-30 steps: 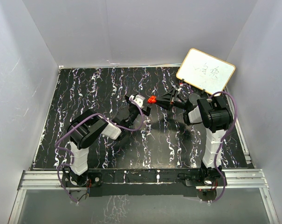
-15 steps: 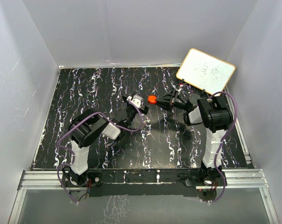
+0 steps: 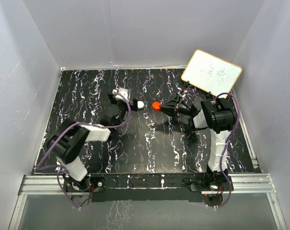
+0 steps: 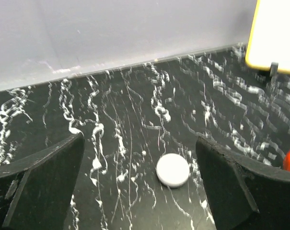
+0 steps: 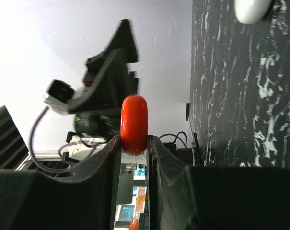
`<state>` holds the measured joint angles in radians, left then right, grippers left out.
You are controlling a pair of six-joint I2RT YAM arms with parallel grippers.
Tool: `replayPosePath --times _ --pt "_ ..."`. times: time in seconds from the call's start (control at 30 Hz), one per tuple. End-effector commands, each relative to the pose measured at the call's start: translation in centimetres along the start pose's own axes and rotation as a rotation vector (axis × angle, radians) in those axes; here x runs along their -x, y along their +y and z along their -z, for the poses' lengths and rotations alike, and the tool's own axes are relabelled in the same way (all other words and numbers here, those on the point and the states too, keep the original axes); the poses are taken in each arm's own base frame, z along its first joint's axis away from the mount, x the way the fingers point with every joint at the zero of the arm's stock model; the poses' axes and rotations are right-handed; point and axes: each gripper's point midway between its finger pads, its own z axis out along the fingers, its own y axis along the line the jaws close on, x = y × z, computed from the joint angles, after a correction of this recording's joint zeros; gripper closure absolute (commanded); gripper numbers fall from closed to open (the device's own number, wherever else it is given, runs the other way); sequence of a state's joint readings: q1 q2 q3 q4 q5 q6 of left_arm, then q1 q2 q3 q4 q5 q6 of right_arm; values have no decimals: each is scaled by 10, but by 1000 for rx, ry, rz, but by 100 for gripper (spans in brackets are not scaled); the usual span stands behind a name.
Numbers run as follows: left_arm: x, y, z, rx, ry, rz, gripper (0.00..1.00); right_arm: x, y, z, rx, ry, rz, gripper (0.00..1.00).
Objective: Insert the wireless bluetooth earbuds into the charging case
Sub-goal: Close the charging case, then place the charging case at the center of the board.
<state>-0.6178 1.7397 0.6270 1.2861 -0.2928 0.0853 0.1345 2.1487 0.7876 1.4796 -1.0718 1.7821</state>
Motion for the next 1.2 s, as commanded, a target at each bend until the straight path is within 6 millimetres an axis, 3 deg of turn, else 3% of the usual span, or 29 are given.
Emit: replayPosePath --times 0.0,0.13,0.33,0.4,0.67,1.17 --pt "34 16 6 43 112 150 1 -12 21 8 137 5 309 100" --pt "41 18 15 38 264 193 2 -5 11 6 130 -14 302 100" --pt "44 22 31 42 342 280 1 10 -4 3 121 -51 253 100" --pt "54 31 35 67 333 316 1 14 -8 1 113 -59 241 100" --pt "59 55 47 140 353 353 2 28 -23 -3 56 -91 213 100" --pt "59 65 51 173 379 377 1 43 -43 -9 -81 -107 237 100"
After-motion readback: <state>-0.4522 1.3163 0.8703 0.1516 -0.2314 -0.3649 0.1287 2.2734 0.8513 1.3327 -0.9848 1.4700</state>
